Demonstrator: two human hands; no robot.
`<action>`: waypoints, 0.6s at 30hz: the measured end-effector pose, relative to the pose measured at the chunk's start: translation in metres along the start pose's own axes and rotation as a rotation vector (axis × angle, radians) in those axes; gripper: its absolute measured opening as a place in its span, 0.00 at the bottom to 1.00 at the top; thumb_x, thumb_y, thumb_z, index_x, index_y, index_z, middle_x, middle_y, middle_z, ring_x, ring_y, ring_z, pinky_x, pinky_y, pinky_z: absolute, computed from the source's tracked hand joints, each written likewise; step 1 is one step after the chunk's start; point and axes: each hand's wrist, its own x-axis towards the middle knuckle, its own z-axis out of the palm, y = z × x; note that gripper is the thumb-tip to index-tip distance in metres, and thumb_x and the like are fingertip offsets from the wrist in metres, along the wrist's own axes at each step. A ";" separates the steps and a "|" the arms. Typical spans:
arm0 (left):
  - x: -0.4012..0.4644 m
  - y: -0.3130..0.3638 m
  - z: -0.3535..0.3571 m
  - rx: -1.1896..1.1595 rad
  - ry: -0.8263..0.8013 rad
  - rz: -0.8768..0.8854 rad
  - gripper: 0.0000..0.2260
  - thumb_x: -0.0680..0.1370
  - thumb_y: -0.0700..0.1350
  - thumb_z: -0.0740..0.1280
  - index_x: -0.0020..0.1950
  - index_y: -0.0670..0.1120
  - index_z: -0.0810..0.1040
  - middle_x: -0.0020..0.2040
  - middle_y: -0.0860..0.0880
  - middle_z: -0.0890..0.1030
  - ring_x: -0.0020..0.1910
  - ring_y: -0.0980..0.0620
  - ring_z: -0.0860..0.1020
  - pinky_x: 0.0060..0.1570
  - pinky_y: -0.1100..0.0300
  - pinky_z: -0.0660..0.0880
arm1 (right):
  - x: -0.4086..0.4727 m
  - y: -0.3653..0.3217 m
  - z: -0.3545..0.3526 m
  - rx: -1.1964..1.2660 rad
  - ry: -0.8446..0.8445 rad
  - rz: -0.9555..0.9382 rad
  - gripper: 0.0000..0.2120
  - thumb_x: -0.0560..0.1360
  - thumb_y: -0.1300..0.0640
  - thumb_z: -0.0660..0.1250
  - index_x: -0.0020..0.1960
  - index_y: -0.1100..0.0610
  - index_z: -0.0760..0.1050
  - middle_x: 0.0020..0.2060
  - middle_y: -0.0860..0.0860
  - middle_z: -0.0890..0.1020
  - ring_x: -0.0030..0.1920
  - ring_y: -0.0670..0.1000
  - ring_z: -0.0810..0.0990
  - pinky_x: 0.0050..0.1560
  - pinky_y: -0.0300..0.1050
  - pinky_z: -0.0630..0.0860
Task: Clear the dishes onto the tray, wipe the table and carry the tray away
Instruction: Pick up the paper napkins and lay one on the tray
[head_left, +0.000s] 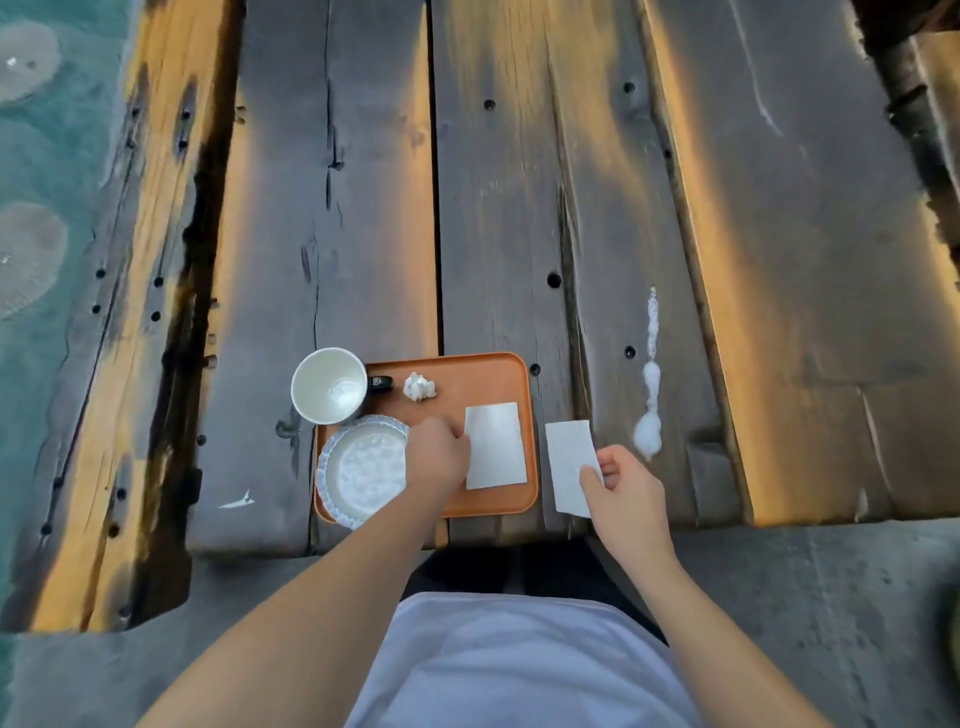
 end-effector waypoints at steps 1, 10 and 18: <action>0.002 0.000 0.000 0.022 0.009 -0.004 0.11 0.77 0.38 0.64 0.35 0.43 0.75 0.34 0.46 0.76 0.36 0.47 0.74 0.37 0.57 0.70 | 0.001 0.000 0.000 0.004 0.001 0.003 0.05 0.78 0.58 0.65 0.43 0.52 0.74 0.39 0.48 0.82 0.42 0.46 0.81 0.40 0.45 0.80; 0.013 0.006 -0.001 0.209 -0.047 0.034 0.08 0.79 0.43 0.66 0.50 0.39 0.81 0.46 0.43 0.83 0.48 0.42 0.82 0.45 0.51 0.79 | 0.012 0.001 -0.001 -0.005 -0.032 0.011 0.05 0.79 0.58 0.65 0.44 0.52 0.74 0.41 0.47 0.82 0.43 0.46 0.81 0.42 0.47 0.82; 0.024 0.015 -0.017 0.419 0.073 0.272 0.17 0.81 0.50 0.65 0.64 0.41 0.75 0.62 0.42 0.77 0.60 0.39 0.77 0.57 0.47 0.77 | 0.027 -0.028 0.009 0.008 -0.086 -0.009 0.03 0.78 0.57 0.63 0.46 0.53 0.75 0.38 0.46 0.81 0.40 0.45 0.80 0.36 0.40 0.75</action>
